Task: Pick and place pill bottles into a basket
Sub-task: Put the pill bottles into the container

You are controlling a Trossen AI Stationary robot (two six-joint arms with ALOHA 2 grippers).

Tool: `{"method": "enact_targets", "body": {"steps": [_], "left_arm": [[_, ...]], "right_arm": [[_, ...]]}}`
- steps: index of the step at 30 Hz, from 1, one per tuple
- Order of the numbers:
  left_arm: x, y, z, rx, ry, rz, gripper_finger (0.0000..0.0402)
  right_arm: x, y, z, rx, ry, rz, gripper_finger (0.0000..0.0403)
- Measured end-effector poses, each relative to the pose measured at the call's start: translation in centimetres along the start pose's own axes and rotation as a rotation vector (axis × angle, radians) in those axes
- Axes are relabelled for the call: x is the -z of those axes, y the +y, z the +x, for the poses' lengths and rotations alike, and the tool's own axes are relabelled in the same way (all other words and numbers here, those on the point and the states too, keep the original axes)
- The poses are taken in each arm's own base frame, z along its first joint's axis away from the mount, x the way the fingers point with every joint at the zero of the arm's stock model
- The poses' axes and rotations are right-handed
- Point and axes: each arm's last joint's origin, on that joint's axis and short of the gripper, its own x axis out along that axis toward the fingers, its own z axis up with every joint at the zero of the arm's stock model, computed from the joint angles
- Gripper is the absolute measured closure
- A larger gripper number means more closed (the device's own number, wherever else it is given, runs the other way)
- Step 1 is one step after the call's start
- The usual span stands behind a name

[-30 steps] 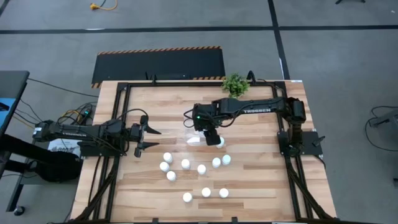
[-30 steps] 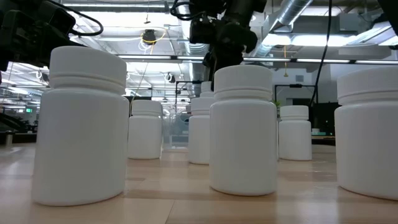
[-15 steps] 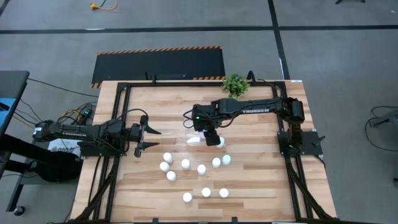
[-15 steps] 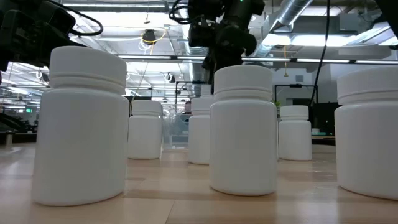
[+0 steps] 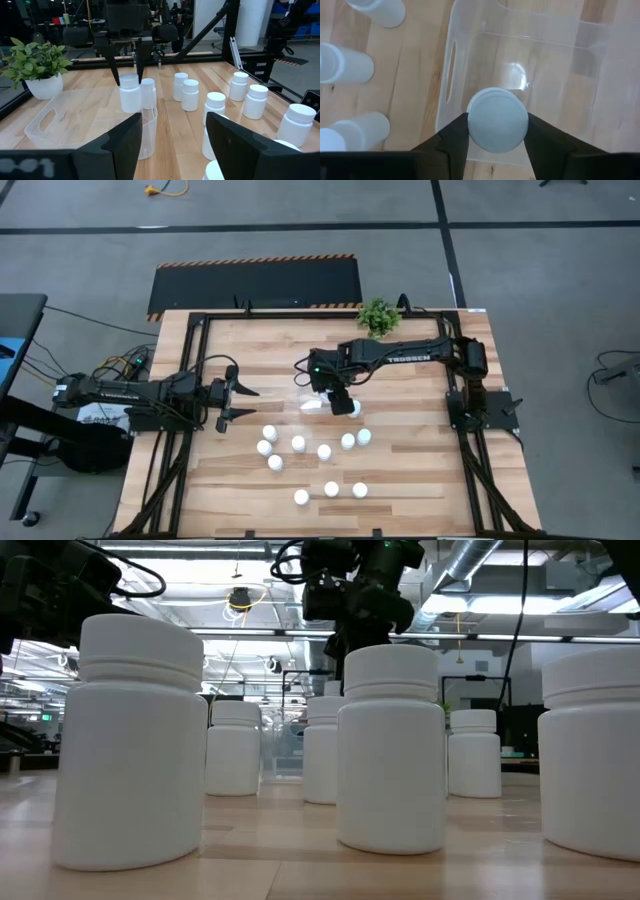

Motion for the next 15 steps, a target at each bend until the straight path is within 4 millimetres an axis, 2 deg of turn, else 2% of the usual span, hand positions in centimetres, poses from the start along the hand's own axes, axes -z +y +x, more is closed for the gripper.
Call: {"method": "enact_targets", "body": {"steps": [4,11,15], "left_arm": [[0.0,0.0,0.0,0.0,0.0,0.0,0.0191],[0.0,0.0,0.0,0.0,0.0,0.0,0.0191],[0.0,0.0,0.0,0.0,0.0,0.0,0.0191]], "right_arm": [[0.0,0.0,0.0,0.0,0.0,-0.012,0.0248],[0.13,-0.38,-0.03,0.002,0.0,-0.009,0.0224],[0.18,-0.52,-0.05,0.003,0.0,-0.014,0.0236]]}}
